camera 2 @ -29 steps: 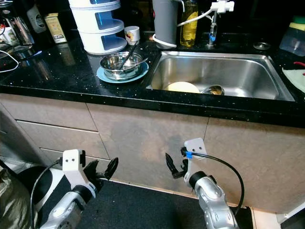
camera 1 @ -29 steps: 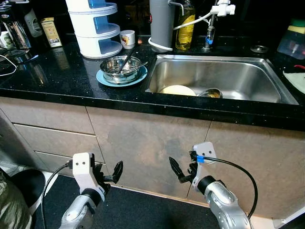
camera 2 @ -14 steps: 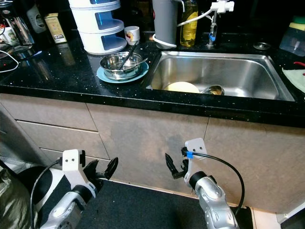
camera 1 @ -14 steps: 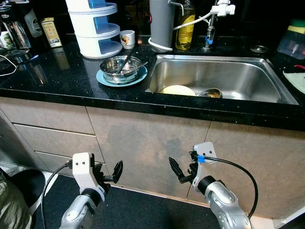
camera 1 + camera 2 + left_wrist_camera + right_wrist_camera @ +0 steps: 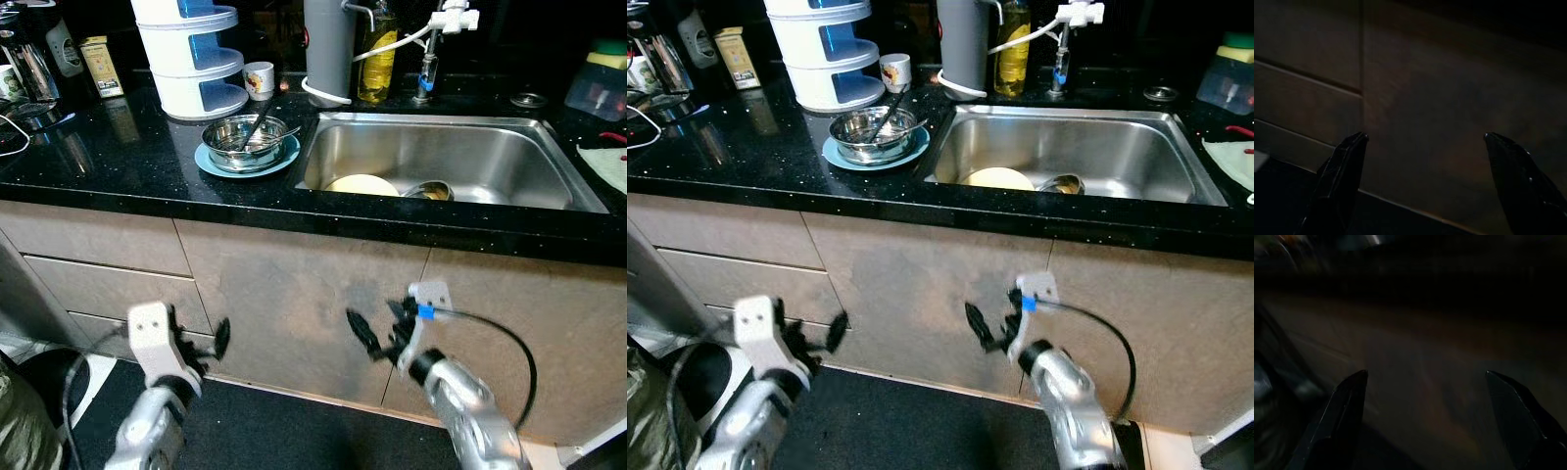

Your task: Kitchen organization

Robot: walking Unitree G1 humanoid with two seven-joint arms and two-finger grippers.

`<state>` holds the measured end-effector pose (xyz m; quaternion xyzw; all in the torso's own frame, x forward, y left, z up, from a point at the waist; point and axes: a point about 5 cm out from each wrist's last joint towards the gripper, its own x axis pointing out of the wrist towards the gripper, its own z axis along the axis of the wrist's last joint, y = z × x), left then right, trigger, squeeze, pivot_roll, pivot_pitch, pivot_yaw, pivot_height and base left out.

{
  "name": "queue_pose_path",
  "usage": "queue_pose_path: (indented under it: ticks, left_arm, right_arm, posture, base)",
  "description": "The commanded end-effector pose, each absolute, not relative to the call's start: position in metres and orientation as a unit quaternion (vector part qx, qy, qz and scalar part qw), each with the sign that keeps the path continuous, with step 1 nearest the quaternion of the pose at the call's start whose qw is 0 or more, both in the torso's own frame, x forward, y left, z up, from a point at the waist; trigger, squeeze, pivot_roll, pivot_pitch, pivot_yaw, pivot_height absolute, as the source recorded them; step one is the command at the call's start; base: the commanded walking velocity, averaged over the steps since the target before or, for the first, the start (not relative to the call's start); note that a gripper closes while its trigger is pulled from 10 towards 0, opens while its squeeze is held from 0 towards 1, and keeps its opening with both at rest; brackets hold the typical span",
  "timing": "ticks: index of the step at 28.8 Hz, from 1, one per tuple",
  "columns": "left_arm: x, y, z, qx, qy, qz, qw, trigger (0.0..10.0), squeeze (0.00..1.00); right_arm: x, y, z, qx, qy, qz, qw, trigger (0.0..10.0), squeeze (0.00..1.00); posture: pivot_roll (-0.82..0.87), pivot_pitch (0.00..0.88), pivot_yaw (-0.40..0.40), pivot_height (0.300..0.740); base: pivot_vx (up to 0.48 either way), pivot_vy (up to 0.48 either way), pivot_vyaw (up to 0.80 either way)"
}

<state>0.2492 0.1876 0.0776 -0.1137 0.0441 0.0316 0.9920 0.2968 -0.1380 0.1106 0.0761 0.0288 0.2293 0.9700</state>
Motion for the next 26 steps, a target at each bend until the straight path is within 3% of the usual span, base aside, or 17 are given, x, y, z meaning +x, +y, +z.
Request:
queue_pose_path:
  ticks: [1, 9, 26]
  left_arm:
    - [0.251, 0.194, 0.083, -0.084, 0.035, 0.046, 0.995, 10.0, 0.00]
    - [0.259, 0.203, 0.099, -0.053, 0.014, 0.080, 0.995, 10.0, 0.00]
    - [0.267, 0.196, 0.100, -0.030, 0.014, 0.090, 0.995, 10.0, 0.00]
  right_arm:
    - [0.300, -0.127, 0.120, 0.095, 0.014, 0.252, 0.963, 10.0, 0.00]
    - [0.309, -0.100, 0.157, 0.113, -0.044, 0.312, 0.942, 10.0, 0.00]
    - [0.312, -0.098, 0.171, 0.103, -0.063, 0.316, 0.941, 10.0, 0.00]
  posture:
    - [0.01, 0.000, 0.002, 0.740]
    - [0.03, 0.000, 0.004, 0.740]
    - [0.02, 0.000, 0.013, 0.740]
  base:
    - [0.000, 0.000, 0.00]
    - [0.000, 0.000, 0.57]
    - [0.000, 0.000, 0.79]
